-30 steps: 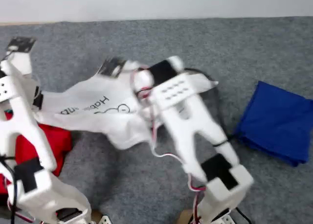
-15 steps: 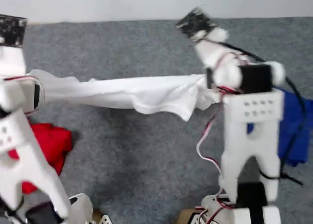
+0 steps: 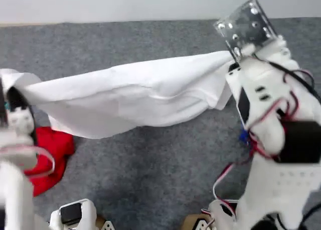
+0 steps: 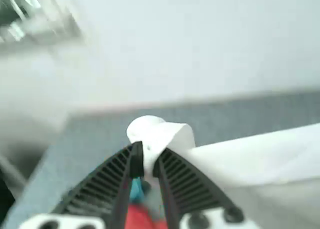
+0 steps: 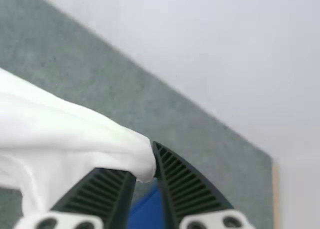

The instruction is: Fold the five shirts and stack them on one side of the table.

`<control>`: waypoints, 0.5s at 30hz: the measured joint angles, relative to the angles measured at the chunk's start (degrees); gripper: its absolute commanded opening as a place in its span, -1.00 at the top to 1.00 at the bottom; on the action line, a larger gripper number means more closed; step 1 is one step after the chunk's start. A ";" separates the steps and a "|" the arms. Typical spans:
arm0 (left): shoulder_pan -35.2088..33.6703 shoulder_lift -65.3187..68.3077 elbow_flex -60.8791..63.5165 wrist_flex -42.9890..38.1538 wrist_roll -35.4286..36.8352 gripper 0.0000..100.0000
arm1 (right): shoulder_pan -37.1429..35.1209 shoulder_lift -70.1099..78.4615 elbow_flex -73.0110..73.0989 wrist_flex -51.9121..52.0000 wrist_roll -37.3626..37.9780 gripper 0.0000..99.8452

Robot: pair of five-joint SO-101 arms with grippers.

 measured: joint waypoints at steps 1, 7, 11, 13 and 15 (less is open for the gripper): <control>0.00 -1.67 0.00 -1.41 0.00 0.99 | 0.00 -1.41 0.00 0.00 0.00 0.98; 0.00 -8.26 -0.09 -6.86 0.00 0.99 | 0.18 -9.67 0.00 -0.26 0.00 0.98; 0.00 -10.55 -0.09 -7.21 0.00 0.99 | 3.52 -16.09 -0.09 -3.69 0.00 0.98; 0.00 -10.81 -0.09 -7.21 0.00 0.99 | 5.98 -18.20 -0.35 -6.24 0.00 0.98; 0.18 -10.90 -0.09 -6.86 -1.23 0.99 | 8.18 -19.43 -1.14 -8.35 0.00 0.98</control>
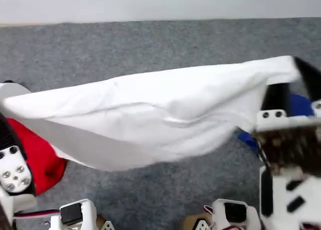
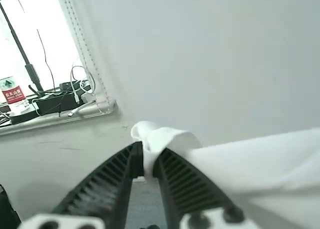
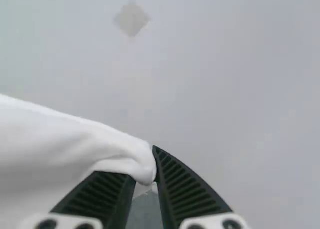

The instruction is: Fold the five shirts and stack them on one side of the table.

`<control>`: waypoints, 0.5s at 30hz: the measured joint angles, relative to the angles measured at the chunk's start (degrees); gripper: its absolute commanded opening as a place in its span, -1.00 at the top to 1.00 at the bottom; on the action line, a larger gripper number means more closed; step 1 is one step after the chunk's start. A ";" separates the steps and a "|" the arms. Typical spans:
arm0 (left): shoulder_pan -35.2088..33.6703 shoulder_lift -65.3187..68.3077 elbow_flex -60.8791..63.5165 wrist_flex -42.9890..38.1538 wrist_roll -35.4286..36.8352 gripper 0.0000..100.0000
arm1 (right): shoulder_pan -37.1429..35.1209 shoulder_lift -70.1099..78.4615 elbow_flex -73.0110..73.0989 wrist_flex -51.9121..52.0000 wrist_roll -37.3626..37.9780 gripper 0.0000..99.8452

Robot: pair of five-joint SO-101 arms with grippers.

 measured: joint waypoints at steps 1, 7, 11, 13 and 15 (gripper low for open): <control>0.00 -0.18 0.00 0.44 -0.79 0.99 | 0.53 -0.44 0.00 -0.62 0.00 0.98; -1.05 -0.88 0.00 0.79 -3.78 0.99 | 1.14 -1.76 0.00 -1.41 3.34 0.98; -3.69 -3.52 0.00 0.79 -4.22 0.99 | 1.32 -4.40 0.00 -1.41 5.63 0.98; -4.13 -4.57 0.00 0.79 -4.22 0.99 | 1.32 -5.98 0.00 -1.32 6.95 0.98; -4.31 -6.07 0.00 0.79 -4.57 0.99 | 1.32 -7.56 0.00 -0.26 8.26 0.98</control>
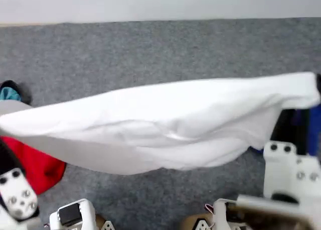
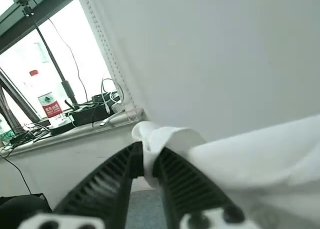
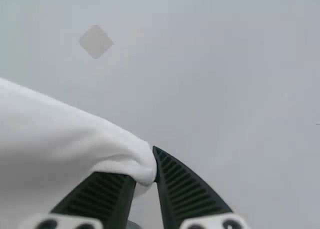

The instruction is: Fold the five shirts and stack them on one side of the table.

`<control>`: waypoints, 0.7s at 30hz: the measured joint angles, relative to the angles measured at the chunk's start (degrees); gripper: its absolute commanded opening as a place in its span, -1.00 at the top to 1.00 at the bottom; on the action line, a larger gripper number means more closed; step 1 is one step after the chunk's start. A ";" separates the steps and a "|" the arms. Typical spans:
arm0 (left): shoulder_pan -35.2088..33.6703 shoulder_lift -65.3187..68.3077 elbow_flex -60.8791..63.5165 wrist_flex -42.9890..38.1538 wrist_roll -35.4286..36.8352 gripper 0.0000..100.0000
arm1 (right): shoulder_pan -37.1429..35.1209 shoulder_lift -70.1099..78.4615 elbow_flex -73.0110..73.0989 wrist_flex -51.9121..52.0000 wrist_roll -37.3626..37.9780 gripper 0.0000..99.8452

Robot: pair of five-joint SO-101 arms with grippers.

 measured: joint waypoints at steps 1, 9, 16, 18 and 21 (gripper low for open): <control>0.00 -0.97 0.00 0.00 -0.79 0.99 | 0.00 -0.70 0.00 0.79 0.53 0.98; 0.00 -5.89 -0.09 0.00 -5.80 0.99 | 0.00 -4.31 -0.09 3.52 2.73 0.98; 0.00 -5.80 6.24 0.00 -6.24 0.99 | 0.00 -1.49 3.52 3.52 2.73 0.98; 0.00 -5.19 10.20 0.00 -6.24 0.99 | 0.00 0.88 7.38 3.52 2.73 0.98; 0.09 -2.81 16.88 0.00 -6.15 0.99 | -1.05 5.54 13.98 3.08 2.73 0.98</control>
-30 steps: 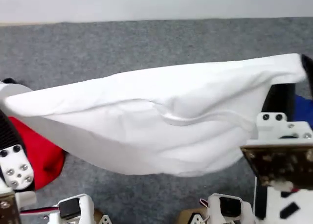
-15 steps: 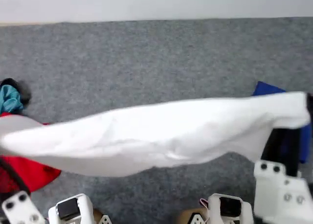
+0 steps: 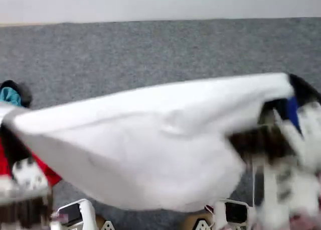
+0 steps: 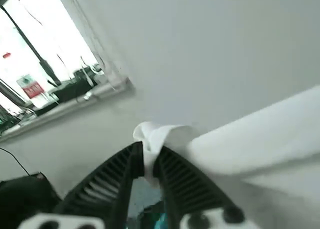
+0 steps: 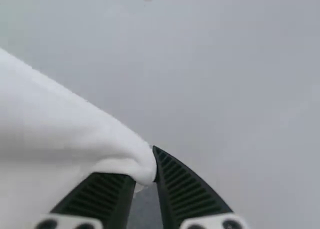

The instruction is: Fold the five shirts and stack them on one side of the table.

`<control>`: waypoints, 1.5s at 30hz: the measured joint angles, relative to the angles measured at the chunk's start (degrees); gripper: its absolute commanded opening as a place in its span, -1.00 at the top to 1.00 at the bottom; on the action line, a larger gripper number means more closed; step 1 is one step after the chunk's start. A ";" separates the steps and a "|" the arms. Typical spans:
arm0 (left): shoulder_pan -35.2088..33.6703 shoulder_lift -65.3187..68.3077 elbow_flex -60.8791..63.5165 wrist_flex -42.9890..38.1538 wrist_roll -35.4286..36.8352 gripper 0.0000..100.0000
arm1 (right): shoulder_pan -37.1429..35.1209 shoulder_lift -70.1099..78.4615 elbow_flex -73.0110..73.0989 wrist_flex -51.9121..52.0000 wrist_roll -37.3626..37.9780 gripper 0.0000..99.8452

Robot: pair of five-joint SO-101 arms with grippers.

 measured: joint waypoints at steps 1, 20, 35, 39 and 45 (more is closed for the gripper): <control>0.00 1.14 2.55 -0.35 0.00 0.99 | -0.88 1.32 2.37 -0.44 0.00 0.98; 8.35 43.52 36.31 -29.45 -0.26 0.99 | -7.65 24.18 40.88 -42.73 0.35 0.98; 8.70 78.95 2.20 -29.98 6.51 0.99 | -6.15 44.57 39.56 -69.71 0.35 0.98; 8.44 86.07 -5.36 -28.66 6.24 0.99 | -3.78 48.62 35.34 -70.15 0.35 0.98; 8.35 94.24 -12.48 -20.48 6.15 0.94 | -2.90 51.69 33.85 -68.57 0.26 0.98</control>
